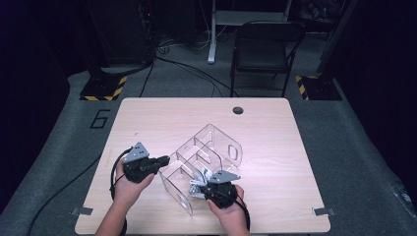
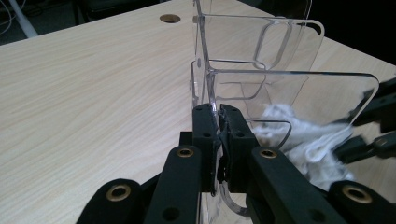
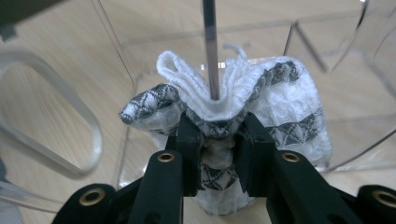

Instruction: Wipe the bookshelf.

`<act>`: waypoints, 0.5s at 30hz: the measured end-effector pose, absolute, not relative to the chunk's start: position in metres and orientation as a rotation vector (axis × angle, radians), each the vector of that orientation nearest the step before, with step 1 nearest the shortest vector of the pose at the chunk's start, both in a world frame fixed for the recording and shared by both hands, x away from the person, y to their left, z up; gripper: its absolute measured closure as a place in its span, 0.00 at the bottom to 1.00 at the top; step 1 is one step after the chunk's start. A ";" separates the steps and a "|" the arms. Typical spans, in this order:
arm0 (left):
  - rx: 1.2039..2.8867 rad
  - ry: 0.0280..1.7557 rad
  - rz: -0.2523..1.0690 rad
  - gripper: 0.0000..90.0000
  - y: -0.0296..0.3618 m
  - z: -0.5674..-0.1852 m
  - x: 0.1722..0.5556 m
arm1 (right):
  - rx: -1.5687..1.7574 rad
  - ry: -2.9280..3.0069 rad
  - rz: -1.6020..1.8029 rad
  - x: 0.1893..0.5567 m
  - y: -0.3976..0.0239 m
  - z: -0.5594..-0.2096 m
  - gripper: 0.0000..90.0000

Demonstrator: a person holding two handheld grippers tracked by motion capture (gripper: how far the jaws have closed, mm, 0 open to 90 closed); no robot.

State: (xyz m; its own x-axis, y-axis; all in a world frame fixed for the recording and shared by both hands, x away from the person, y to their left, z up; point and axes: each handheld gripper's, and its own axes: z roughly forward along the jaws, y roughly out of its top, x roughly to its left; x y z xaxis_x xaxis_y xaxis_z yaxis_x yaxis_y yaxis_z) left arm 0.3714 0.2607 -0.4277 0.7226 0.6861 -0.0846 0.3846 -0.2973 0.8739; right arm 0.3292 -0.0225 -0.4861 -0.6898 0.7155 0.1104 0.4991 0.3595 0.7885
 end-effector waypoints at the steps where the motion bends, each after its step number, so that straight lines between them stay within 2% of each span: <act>1: 1.922 0.826 0.378 0.95 0.260 -0.428 0.371 | 1.096 2.399 1.207 0.330 -0.022 -0.493 0.81; 4: 1.923 0.824 0.382 0.95 0.260 -0.428 0.371 | 1.125 2.410 1.207 0.332 -0.022 -0.511 0.80; 7: 1.926 0.819 0.377 0.95 0.260 -0.428 0.371 | 1.140 2.436 1.214 0.336 -0.023 -0.509 0.80; 15: 1.936 0.816 0.382 0.95 0.258 -0.429 0.371 | 1.069 2.374 1.234 0.329 -0.024 -0.462 0.80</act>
State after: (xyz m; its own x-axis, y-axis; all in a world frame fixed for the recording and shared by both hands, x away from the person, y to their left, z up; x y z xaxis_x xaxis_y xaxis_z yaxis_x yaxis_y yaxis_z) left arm 0.3706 0.2579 -0.4286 0.7268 0.6828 -0.0741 0.3806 -0.3106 0.8710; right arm 0.3295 -0.0242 -0.4621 -0.6957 0.7113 0.1002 0.4907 0.3687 0.7895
